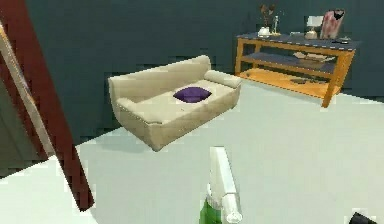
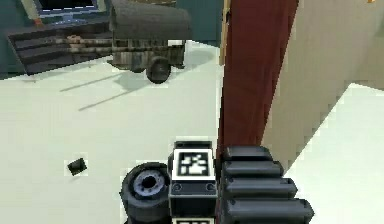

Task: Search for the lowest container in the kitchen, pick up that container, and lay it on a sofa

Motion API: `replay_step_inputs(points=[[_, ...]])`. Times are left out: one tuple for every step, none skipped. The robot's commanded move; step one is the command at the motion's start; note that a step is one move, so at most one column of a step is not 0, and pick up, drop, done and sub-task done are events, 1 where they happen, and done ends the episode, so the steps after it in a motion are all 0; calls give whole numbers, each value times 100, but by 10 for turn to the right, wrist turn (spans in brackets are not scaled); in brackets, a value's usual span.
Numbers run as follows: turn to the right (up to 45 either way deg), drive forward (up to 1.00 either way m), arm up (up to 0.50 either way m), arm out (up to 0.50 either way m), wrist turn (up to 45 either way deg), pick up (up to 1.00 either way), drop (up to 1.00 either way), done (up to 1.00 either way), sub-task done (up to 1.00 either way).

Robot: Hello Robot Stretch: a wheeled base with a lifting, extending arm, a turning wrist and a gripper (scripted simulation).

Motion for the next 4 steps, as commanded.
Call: replay_step_inputs(points=[[90, 0, 0, 0, 0, 0, 0, 0, 0], [0, 100, 0, 0, 0, 0, 0, 0, 0], [30, 0, 0, 0, 0, 0, 0, 0, 0], [0, 100, 0, 0, 0, 0, 0, 0, 0]])
